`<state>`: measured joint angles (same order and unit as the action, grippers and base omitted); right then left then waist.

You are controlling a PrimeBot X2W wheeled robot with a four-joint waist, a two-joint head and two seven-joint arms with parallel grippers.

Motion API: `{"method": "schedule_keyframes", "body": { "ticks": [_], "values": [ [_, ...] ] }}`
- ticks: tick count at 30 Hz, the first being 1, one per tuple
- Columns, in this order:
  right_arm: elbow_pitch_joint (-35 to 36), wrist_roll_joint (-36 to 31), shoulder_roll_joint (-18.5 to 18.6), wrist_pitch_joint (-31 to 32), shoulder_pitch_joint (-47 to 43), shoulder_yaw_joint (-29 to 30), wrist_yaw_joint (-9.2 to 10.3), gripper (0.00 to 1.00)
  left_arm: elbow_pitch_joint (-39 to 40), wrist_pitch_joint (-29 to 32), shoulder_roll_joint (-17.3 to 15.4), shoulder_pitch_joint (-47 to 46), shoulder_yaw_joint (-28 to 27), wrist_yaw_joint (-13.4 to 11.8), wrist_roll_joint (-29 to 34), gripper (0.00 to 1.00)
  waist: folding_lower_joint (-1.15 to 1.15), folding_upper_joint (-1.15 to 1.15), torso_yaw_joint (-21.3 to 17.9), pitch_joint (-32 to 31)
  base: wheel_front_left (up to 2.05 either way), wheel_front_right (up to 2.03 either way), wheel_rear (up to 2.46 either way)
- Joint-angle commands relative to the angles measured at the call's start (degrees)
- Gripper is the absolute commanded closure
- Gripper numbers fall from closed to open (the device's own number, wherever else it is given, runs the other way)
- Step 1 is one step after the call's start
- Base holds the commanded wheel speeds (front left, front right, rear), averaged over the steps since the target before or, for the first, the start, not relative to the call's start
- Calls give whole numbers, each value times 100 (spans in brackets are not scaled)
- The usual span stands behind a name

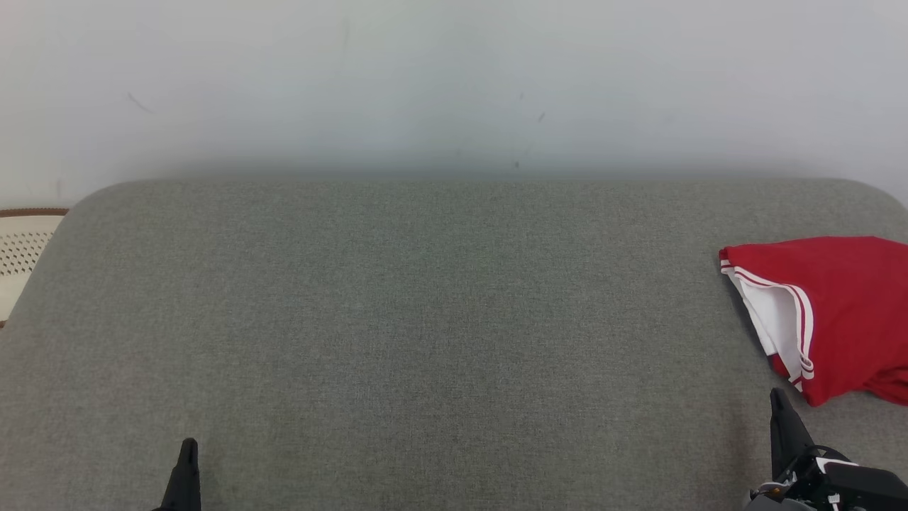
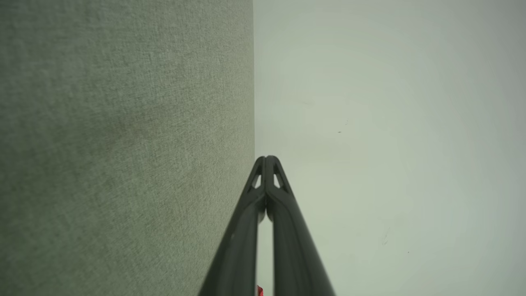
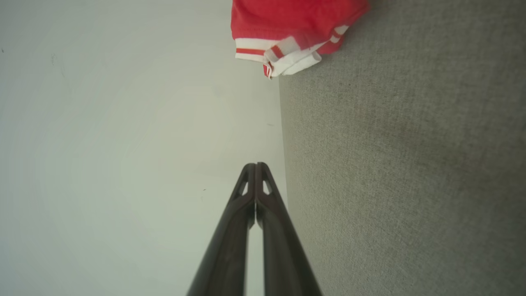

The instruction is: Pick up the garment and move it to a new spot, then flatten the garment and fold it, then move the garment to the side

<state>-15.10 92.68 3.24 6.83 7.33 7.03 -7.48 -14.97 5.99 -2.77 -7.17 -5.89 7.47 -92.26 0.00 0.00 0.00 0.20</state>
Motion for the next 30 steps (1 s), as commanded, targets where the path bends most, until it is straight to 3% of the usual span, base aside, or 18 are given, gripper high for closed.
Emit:
{"method": "schedule_keyframes", "body": {
  "ticks": [1, 30],
  "values": [
    [14, -31, -15, 18, -17, 6, -2, 100, -26, 17, -20, -31, -18, 15, -23, 100, 0, 0, 0, 0, 0, 0, 0],
    [13, -48, -28, 28, -15, 23, -2, 100, -25, 17, -20, -31, -17, 15, -24, 100, 0, 0, 0, 0, 0, 0, 0]
  ]
}}
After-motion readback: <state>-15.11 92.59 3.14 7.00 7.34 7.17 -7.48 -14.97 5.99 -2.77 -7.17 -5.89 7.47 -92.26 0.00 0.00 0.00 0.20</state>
